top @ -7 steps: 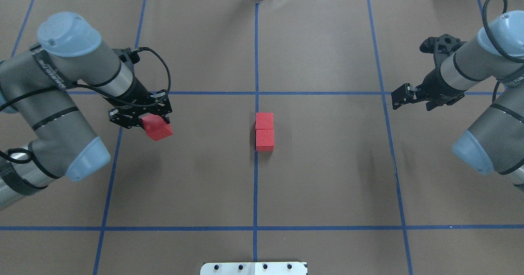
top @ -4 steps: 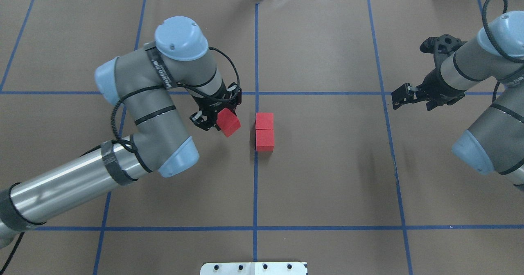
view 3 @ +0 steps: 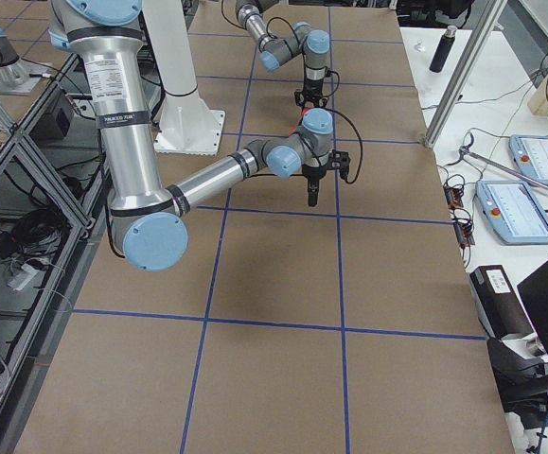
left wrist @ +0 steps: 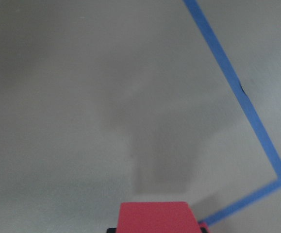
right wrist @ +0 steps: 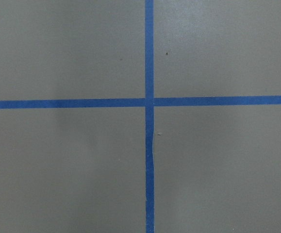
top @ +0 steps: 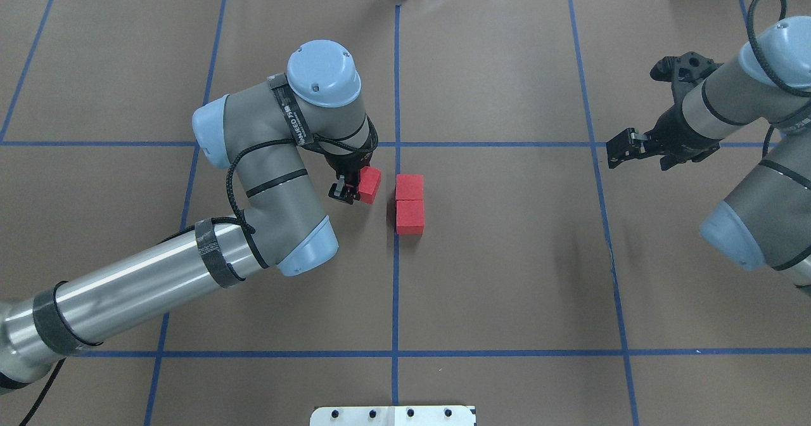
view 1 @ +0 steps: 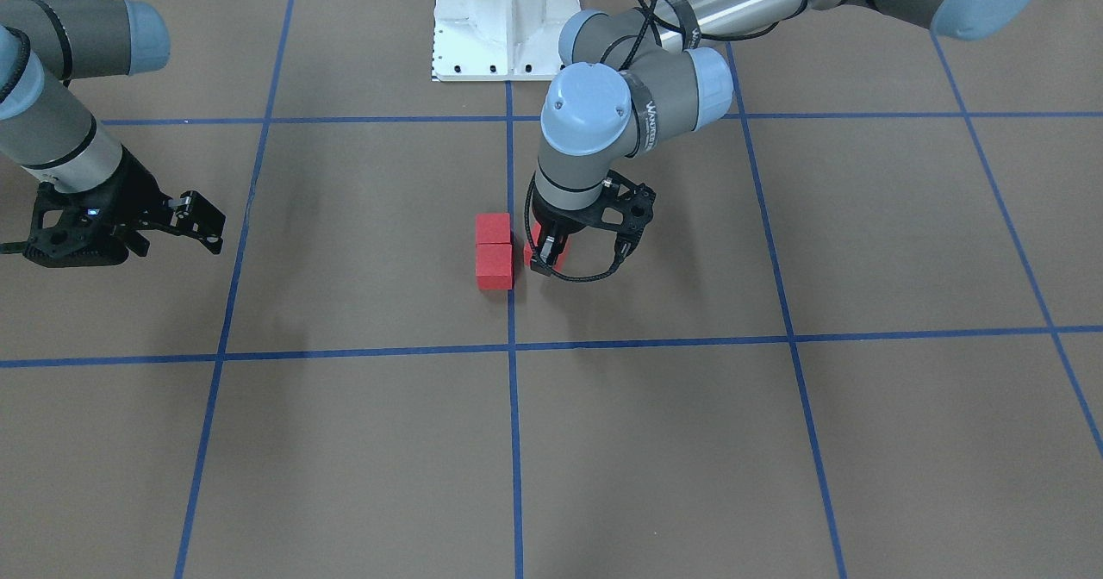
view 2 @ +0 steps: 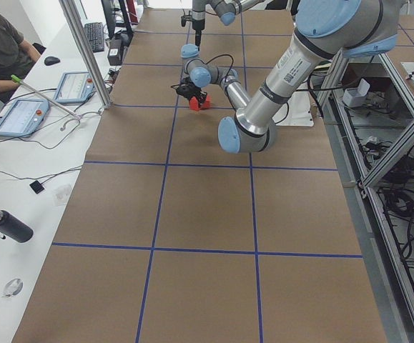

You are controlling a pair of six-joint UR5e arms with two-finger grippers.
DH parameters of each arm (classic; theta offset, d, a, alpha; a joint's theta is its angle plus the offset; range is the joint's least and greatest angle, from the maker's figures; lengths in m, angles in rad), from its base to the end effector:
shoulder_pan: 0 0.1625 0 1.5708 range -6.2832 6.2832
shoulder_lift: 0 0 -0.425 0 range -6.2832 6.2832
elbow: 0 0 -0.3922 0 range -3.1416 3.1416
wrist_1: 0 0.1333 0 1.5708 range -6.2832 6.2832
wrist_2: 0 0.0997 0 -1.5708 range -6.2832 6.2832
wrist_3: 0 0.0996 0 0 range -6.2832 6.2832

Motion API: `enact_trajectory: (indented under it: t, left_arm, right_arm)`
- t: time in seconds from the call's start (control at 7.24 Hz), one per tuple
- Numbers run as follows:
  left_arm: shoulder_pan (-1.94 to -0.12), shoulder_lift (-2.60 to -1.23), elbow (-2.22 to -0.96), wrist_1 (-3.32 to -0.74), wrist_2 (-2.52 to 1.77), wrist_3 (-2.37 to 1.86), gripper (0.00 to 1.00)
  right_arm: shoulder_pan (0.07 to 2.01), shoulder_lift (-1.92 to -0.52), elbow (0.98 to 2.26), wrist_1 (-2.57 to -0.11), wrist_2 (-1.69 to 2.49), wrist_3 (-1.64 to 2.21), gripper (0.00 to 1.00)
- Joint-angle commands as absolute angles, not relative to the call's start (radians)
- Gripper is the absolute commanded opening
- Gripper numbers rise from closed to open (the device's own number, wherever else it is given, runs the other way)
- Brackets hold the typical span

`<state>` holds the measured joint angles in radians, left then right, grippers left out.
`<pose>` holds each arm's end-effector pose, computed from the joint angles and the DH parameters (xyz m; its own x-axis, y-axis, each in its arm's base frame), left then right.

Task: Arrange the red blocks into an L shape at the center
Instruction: 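Carry the cube with the left gripper next to the two-cube column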

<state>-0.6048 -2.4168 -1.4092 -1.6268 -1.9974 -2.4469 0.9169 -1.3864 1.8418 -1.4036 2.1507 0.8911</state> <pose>0.5702 -0.5061 0.1960 0.1675 -0.9660 -0.1972 0.6509 0.2585 -0.7138 -0.2780 -0.4922 0.4173 0.6795 0.0222 0.7333 -0.0546 0.9983 0.0203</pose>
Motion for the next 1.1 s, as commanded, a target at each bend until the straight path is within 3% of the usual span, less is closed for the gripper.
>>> enact_trajectory:
  t: [0.0, 0.97]
  left_arm:
    - [-0.589, -2.414, -1.399, -1.617, -1.965, -2.597, 0.00]
    - [-0.568, -2.425, -1.378, -1.689, -1.971, -2.675, 0.00]
  right_arm:
    - [0.916, -1.385, 1.841, -1.404, 2.151, 0.891, 1.00]
    - [0.916, -1.387, 1.839, -1.404, 2.151, 0.893, 1.00]
